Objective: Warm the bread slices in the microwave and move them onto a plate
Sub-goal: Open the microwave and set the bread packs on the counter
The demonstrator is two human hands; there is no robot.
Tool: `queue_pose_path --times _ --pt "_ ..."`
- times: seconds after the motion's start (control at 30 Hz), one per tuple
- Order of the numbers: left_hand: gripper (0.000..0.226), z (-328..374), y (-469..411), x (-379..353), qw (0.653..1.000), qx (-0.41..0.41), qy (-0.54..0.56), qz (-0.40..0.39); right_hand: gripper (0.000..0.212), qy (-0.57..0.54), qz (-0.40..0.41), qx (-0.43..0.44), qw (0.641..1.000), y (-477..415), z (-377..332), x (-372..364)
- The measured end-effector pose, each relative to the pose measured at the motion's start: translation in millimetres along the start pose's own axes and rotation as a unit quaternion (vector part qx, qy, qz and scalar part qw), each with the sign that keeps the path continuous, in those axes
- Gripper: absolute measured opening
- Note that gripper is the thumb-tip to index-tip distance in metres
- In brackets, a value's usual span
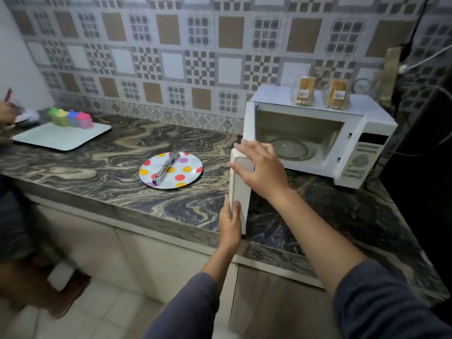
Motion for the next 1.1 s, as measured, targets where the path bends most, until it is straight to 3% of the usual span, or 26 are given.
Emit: queue_pose_path --times 0.2,0.57,0.67,0.8,1.1 --pt "0.059 0 -9 47 0.998 0.03 0.001 0.06 0.05 0.01 -0.011 -0.008 1.0 -16 -35 -34" --pt "0.059 -8 -25 80 0.992 0.074 -0.087 0.053 0.048 0.009 -0.008 -0.018 1.0 -29 -52 -57" --pt "0.062 -5 -20 86 0.986 0.117 -0.098 0.07 0.043 -0.072 -0.024 -0.015 0.997 -28 -48 -59" --pt "0.053 5 -10 98 0.977 0.138 -0.112 0.121 0.038 -0.259 -0.038 -0.052 0.964 -15 -31 -52" --pt "0.037 21 48 70 0.97 0.148 -0.121 0.152 0.03 -0.27 -0.127 -0.139 0.944 55 45 -21"
Point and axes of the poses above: each hand's wrist, its own y-axis away from the middle knuckle, its own x-axis out of the back of the hand, z = x × y, the point moved 10 cm from there along -y, towards the middle knuckle, and after that the axes turned 5 degrees about -x, right-handed, at the moved point
